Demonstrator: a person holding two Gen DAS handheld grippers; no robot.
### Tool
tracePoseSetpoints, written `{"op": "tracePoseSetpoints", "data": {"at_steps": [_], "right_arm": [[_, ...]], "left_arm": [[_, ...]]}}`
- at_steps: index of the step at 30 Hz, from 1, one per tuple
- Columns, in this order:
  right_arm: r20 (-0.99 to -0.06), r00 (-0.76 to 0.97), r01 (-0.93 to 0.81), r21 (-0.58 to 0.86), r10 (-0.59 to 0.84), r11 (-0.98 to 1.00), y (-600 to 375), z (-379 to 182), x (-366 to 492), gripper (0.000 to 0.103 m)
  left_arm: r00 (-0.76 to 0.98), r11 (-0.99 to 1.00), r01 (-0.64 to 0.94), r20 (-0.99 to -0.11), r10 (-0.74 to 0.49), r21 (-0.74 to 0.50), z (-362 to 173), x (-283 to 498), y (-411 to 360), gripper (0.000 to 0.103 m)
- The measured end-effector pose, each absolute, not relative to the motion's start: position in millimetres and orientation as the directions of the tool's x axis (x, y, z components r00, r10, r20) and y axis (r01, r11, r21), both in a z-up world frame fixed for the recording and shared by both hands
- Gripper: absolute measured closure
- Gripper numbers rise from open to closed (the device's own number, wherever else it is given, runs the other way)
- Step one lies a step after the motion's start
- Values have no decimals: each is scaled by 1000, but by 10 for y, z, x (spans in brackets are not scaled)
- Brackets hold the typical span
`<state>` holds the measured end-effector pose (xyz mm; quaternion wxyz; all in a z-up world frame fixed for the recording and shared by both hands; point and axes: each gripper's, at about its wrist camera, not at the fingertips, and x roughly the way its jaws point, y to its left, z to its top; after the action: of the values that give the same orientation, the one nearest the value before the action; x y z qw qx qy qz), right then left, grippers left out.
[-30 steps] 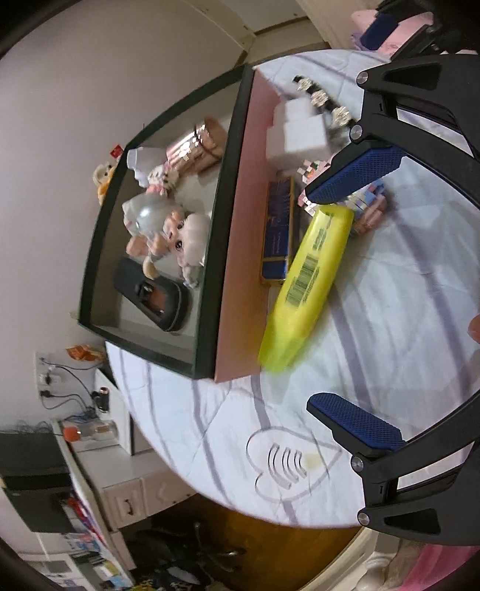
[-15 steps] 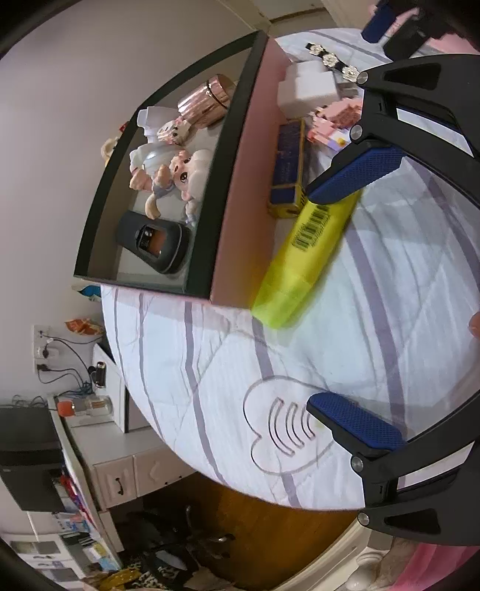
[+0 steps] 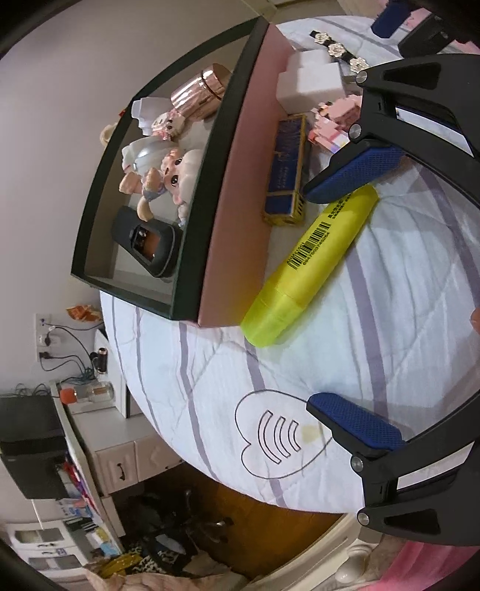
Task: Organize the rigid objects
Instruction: 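Approach and grasp the yellow highlighter with the left tool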
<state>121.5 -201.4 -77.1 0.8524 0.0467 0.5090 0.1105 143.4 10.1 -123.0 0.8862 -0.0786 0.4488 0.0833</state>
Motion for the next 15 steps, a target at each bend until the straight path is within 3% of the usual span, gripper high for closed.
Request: {"op": "tracePoseSetpoints", "data": {"at_steps": [10,14,15], "right_arm": [[-857,460,-121,200,233,972,-2097,-783,1195,15],[-858,456,-117,205,236,972,-2104,-801,1205,15],[-859,454,-113,207,236,972,-2109,-814,1213,15]], "left_arm": [[560,974,-227,-821,114,-20,-1286,1470,56,2],[596,983,-185,-797,101,-13,-1253,1318,129,20],[606,984,-176,-789,97,-14,-1244,1286,166,29]]}}
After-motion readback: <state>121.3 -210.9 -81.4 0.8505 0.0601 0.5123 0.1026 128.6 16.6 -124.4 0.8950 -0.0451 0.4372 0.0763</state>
